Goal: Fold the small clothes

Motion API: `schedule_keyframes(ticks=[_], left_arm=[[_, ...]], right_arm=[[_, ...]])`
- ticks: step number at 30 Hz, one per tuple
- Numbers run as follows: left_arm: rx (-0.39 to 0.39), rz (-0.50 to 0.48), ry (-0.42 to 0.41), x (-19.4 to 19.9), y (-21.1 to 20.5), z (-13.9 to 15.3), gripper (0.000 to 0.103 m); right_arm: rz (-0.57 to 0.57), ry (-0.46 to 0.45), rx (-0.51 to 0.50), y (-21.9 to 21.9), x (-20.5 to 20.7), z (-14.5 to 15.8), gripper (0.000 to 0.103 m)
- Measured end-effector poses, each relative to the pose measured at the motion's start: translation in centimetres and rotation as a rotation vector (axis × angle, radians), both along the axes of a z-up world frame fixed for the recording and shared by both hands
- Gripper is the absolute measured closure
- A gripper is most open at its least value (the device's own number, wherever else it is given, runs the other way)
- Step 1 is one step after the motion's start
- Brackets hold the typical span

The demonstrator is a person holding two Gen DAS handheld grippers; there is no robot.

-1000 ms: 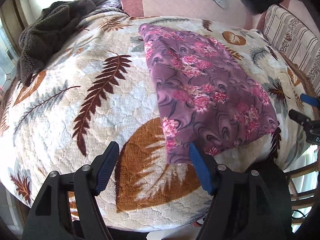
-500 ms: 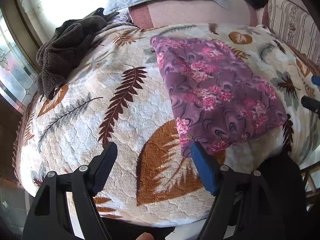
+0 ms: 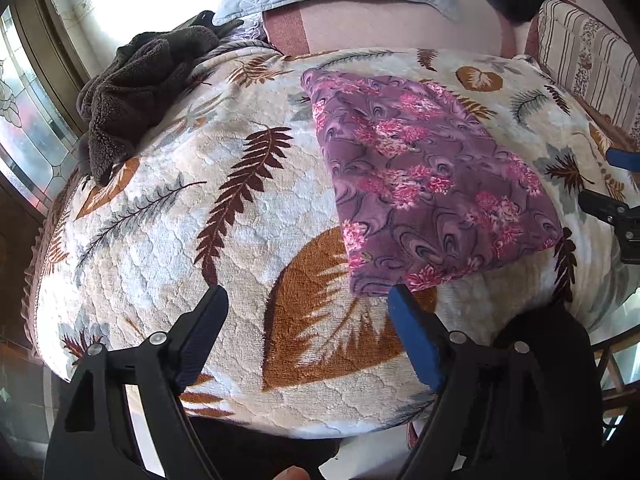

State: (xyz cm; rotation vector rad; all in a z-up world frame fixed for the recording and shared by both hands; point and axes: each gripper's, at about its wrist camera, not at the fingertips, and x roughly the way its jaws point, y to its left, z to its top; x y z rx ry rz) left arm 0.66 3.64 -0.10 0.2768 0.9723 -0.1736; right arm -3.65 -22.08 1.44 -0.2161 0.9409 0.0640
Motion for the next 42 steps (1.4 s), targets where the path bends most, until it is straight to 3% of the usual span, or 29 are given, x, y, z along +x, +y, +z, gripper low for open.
schedule_keyframes(ticks=[19,29,42], left_arm=[[-0.024,-0.044,0.024,-1.0,-2.0,-0.1,0.020],[-0.023,-0.008,0.025,-0.9,-1.1,0.8,0.020],[-0.057,-0.014,0.062,0.3,-1.7,0.4,0.020]], right_arm=[[-0.038,0.028,0.070,-1.9,-0.4,-0.8,0.001],[-0.055,0.041,0.144,-2.7,0.0,-0.7,0.001],[-0.048,0.032,0.061,-2.0,-0.1,-0.3,0.001]])
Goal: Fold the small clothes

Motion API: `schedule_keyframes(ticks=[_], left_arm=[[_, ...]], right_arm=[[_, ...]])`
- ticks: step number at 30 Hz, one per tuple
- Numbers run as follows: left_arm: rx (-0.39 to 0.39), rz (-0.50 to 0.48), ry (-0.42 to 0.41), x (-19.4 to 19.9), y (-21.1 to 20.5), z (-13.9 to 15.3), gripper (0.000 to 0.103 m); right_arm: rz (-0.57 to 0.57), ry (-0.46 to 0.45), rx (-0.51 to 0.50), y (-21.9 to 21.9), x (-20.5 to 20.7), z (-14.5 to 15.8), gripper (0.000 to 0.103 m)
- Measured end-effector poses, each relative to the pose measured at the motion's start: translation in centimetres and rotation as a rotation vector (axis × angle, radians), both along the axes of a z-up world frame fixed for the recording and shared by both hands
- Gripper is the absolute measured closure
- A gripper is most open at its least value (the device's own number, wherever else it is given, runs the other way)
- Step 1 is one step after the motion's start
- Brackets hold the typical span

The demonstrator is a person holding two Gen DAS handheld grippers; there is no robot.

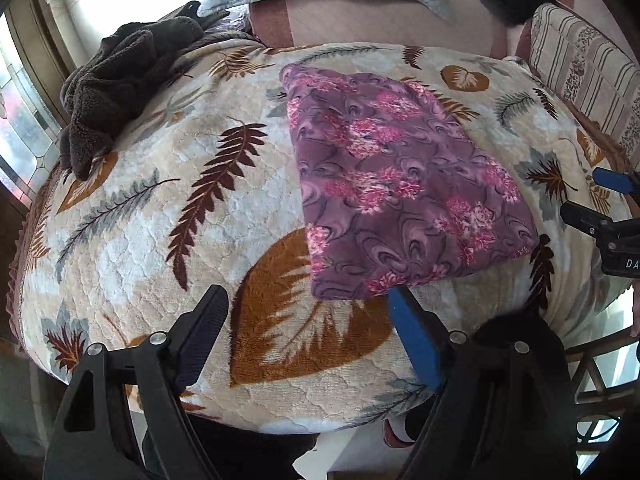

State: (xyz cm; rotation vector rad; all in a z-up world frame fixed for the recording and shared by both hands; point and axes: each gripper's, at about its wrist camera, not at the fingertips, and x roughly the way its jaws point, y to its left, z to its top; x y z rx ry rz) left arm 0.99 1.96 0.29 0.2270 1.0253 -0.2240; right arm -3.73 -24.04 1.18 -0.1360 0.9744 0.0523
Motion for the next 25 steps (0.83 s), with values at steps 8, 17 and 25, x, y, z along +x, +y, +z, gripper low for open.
schedule_keyframes(ticks=[8,17,25], left_arm=[[-0.005,-0.032,-0.005,-0.3,-1.2,0.1,0.020],[-0.033,-0.034,0.010,-0.8,-2.1,-0.2,0.020],[-0.021,-0.058,-0.006,-1.2,-3.3,0.2,0.020]], right_arm=[[-0.019,0.001,-0.002,-1.0,-0.5,0.1,0.001],[-0.016,0.007,-0.008,-1.0,-1.0,-0.1,0.001],[-0.021,0.007,-0.027,-1.3,-1.4,-0.2,0.001]])
